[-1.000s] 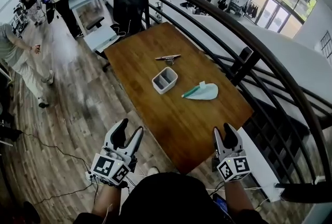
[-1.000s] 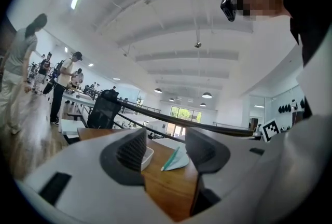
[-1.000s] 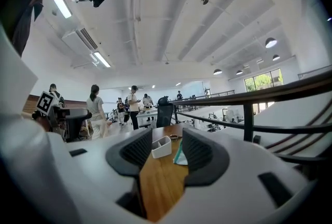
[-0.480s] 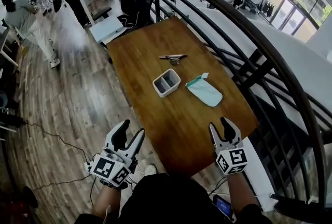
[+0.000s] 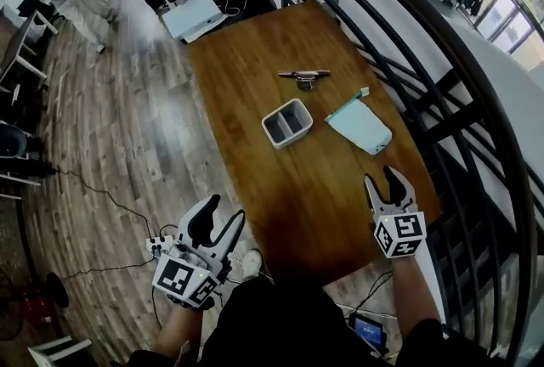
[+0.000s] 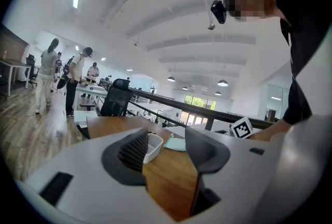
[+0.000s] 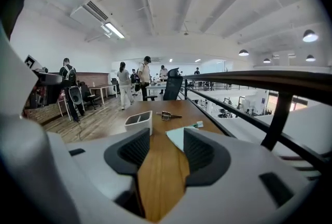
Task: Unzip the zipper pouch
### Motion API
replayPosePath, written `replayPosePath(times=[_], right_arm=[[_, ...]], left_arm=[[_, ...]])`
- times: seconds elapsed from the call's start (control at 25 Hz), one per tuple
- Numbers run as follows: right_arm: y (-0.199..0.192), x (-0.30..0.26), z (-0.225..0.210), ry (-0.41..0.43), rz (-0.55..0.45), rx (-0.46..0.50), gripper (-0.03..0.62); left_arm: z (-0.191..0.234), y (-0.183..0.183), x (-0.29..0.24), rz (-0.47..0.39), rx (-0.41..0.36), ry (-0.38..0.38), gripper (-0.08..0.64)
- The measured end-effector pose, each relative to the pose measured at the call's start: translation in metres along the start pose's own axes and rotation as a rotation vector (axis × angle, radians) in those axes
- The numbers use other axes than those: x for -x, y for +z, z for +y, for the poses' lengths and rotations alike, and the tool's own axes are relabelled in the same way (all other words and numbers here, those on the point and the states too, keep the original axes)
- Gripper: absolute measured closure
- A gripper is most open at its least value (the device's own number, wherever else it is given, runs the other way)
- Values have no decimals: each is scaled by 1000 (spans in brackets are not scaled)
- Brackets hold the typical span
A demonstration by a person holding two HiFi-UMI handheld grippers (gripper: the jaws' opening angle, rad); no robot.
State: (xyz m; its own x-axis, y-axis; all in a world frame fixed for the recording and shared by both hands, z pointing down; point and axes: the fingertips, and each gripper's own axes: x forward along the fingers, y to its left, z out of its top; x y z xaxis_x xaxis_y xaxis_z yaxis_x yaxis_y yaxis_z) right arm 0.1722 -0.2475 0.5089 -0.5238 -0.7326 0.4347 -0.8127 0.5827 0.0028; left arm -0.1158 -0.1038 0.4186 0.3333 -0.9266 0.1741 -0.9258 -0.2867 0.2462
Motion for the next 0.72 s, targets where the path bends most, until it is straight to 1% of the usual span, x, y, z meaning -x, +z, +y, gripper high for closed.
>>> replayPosePath(times=[0.16,0.28,0.36,0.52,0.6,0.72], right_arm=[[-10,-26,-11,9,62,70,388],[-17,-50,-20,9,113,153,372],[-23,-64,-25,12,152,213,354],[-37,-88,-37,2,235,323,339],[-47,-99,-44,-11,279,334,326],[-60,-112,-52,-18,332,318,321]], left_arm=[[-4,-4,-10,17,3,2,334],[-5,-6,-13,33,6,11,334],[-6,-7,-13,44,7,24,334],[-7,-10,-9,59,10,57,334],[-5,-13,-6,63,18,82,334],[-3,-15,-2,64,30,116,334]])
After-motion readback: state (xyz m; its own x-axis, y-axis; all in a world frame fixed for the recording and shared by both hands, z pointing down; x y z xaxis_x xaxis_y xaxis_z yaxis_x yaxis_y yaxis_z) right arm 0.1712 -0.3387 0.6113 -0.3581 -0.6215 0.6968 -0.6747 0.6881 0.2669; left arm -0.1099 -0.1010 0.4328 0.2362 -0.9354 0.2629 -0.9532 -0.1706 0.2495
